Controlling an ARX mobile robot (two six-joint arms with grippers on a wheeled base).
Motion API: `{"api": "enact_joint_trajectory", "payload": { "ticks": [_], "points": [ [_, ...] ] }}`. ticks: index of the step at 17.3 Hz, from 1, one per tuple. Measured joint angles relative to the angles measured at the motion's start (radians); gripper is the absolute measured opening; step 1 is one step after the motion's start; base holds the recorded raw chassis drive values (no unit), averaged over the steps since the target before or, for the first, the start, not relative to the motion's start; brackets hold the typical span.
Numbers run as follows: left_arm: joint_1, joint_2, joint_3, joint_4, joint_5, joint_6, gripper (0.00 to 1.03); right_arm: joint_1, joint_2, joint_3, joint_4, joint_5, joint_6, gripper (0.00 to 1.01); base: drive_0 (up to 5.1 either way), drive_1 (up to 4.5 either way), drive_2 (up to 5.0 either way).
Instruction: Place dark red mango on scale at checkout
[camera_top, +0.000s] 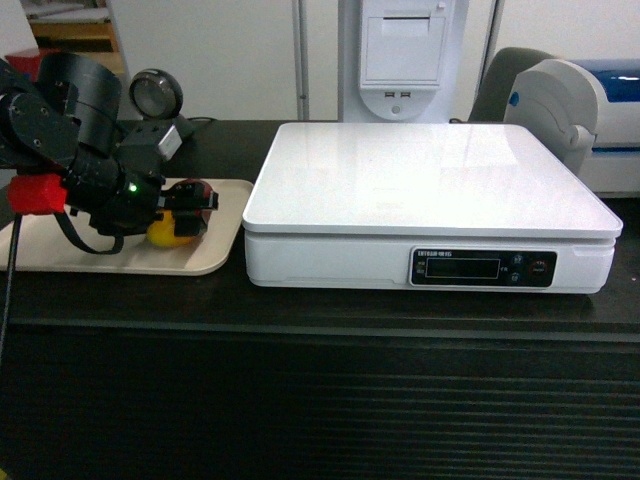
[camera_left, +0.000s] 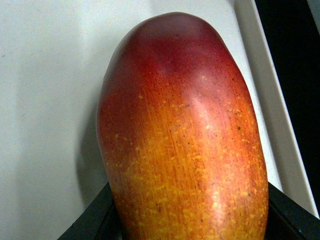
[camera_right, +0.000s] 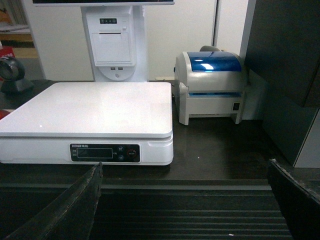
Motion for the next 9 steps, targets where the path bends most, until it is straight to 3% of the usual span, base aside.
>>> {"api": "enact_joint_trajectory", "payload": {
  "ticks": [5, 9],
  "points": [
    [0.02, -0.251, -0.193, 0.11, 0.019, 0.019, 0.57, 0.0, 0.0, 0.0, 0.0, 0.0, 0.0, 0.98, 0.0, 0.0, 0.0],
    [-0.033, -0.555, -0.44, 0.177, 0.047, 0.052, 0.57, 0.0, 0.0, 0.0, 0.0, 0.0, 0.0, 0.98, 0.0, 0.0, 0.0]
  ]
}}
